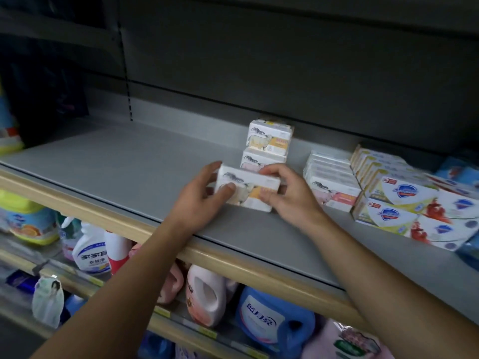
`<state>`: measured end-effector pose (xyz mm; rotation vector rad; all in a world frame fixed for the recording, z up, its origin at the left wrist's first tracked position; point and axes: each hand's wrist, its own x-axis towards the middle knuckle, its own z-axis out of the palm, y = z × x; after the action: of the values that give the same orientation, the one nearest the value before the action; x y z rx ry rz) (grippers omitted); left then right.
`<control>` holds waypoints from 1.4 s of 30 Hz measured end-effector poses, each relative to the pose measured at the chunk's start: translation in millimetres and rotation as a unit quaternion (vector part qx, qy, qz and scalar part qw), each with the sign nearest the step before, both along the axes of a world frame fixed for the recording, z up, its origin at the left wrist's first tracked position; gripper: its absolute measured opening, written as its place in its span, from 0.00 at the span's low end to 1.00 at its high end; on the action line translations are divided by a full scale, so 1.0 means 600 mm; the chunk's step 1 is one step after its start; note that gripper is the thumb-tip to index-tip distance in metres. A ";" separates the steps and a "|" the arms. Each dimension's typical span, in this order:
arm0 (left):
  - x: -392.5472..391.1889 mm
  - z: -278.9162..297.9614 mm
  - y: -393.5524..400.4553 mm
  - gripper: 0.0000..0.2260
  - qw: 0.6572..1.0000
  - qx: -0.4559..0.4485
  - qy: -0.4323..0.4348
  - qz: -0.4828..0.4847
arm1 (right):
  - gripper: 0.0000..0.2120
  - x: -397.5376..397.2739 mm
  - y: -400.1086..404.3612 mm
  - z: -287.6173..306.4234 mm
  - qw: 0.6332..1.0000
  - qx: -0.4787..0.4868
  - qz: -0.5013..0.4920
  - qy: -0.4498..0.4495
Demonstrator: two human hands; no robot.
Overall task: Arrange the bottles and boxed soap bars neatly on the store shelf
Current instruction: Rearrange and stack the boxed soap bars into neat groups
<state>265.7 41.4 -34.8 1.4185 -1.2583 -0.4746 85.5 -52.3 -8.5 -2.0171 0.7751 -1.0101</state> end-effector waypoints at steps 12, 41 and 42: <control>0.014 -0.004 0.009 0.16 0.993 -0.043 0.103 0.028 | 0.36 0.020 0.031 -0.055 0.996 -0.058 0.069 -0.012; 0.000 0.011 0.028 0.19 0.989 -0.022 0.126 -0.071 | 0.06 -0.016 0.031 -0.002 0.893 0.373 0.082 -0.237; 0.000 0.011 0.028 0.20 0.990 -0.014 0.124 -0.065 | 0.09 -0.016 0.030 -0.003 0.904 0.343 0.092 -0.236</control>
<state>265.6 58.0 -28.1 1.2171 -1.1547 -0.6980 75.8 -34.1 -10.4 -1.1508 0.5516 -0.8952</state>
